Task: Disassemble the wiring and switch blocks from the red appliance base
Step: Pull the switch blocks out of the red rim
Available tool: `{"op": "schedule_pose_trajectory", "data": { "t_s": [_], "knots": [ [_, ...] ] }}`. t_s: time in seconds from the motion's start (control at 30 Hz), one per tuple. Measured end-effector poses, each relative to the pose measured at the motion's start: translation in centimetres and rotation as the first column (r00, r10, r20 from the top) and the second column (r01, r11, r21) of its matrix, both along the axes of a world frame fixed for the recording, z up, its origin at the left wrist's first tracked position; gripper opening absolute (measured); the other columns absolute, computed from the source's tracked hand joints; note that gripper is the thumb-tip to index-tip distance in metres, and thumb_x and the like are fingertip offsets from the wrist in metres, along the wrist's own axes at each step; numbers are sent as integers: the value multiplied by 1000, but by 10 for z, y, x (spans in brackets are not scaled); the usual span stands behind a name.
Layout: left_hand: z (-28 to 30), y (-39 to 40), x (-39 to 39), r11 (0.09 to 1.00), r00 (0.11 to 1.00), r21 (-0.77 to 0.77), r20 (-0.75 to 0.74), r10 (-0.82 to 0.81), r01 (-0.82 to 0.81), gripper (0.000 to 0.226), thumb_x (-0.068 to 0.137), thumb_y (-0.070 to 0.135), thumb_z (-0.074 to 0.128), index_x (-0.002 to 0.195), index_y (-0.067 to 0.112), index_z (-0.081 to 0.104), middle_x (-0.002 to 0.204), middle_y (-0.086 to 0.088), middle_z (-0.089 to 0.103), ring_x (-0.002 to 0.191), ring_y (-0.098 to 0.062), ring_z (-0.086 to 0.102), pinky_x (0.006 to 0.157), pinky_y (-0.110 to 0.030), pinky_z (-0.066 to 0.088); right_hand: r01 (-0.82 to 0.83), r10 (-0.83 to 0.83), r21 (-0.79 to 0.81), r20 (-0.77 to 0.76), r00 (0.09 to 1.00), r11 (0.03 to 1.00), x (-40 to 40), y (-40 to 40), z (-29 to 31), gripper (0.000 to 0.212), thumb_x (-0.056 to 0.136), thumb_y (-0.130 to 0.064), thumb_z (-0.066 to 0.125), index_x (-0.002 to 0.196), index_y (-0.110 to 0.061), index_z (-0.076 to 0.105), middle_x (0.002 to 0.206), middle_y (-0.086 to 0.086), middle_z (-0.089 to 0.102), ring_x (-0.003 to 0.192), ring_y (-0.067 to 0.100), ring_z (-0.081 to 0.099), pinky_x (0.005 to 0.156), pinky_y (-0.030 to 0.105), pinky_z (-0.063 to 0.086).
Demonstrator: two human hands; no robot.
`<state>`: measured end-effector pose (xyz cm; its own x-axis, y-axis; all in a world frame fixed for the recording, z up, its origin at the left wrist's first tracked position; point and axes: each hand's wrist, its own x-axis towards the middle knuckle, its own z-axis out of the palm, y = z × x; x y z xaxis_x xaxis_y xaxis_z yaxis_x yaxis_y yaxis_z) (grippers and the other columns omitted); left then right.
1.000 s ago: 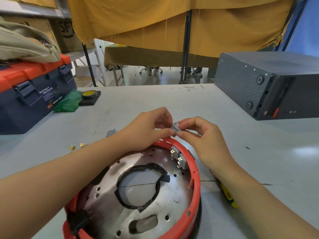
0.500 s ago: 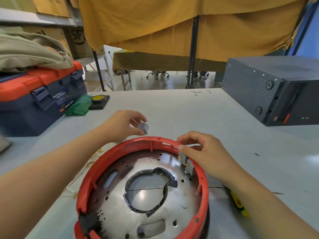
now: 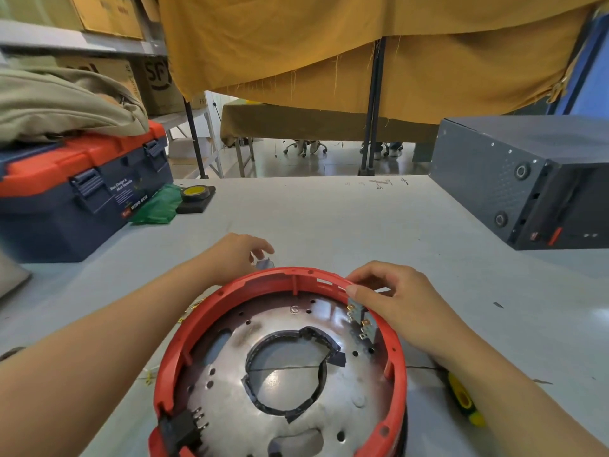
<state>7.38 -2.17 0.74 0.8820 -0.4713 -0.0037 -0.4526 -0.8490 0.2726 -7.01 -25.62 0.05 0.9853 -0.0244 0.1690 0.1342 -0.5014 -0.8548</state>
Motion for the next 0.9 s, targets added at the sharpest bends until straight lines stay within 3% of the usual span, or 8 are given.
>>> {"op": "schedule_pose_trajectory", "data": {
  "t_s": [0.1,0.2,0.4,0.53,0.7,0.8,0.9],
  "knots": [
    [9,-5,-6,999,1000,-44,7,6,-5,42,88,26,63,128,20,54,117,0,60,98,-14,57,84,-21,41,5,-5,8,8,1000,1000,0,0,1,5,86,-23,68,86,-24,72,81,-12,71,76,-4,63,67,4,43],
    [24,-17,-22,986,997,-159,69,-37,48,27,90,21,59,118,20,61,114,3,64,95,-9,58,84,-19,41,10,-10,-3,14,1000,1000,1,0,2,7,88,-22,67,85,-21,73,81,-11,72,76,-4,62,66,3,42],
    [38,-49,-74,925,960,-256,70,-272,280,24,86,32,64,110,30,66,107,18,64,91,11,54,81,-2,38,-6,6,-11,-37,999,1000,0,-5,6,13,91,-22,62,86,-25,74,82,-13,71,75,-4,63,64,5,44],
    [28,-63,-92,898,936,-272,39,-350,347,27,84,28,65,111,28,65,101,16,64,91,6,54,81,-6,39,-8,4,-43,-88,996,999,0,-11,8,16,93,-26,59,88,-26,74,80,-14,70,76,-3,63,67,10,43],
    [21,-62,-93,889,939,-342,-51,-341,305,28,86,25,63,114,31,61,106,18,62,96,6,55,88,-14,42,-12,8,-35,-117,993,999,-3,-13,10,19,93,-25,58,81,-22,72,68,-7,69,56,10,62,53,16,49],
    [21,-59,-91,876,922,-376,-117,-368,302,31,86,18,63,114,29,60,108,15,62,99,1,57,93,-25,45,-20,16,-32,-127,992,999,-2,-14,10,19,93,-23,58,82,-22,72,74,-5,71,68,17,68,58,18,54],
    [22,-58,-88,869,908,-387,-153,-391,309,34,85,11,63,115,28,61,107,14,63,98,-1,58,92,-23,46,-38,39,14,-159,987,999,-1,-14,9,18,93,-22,58,83,-19,72,78,-1,72,72,17,70,62,21,55]
  ]
}}
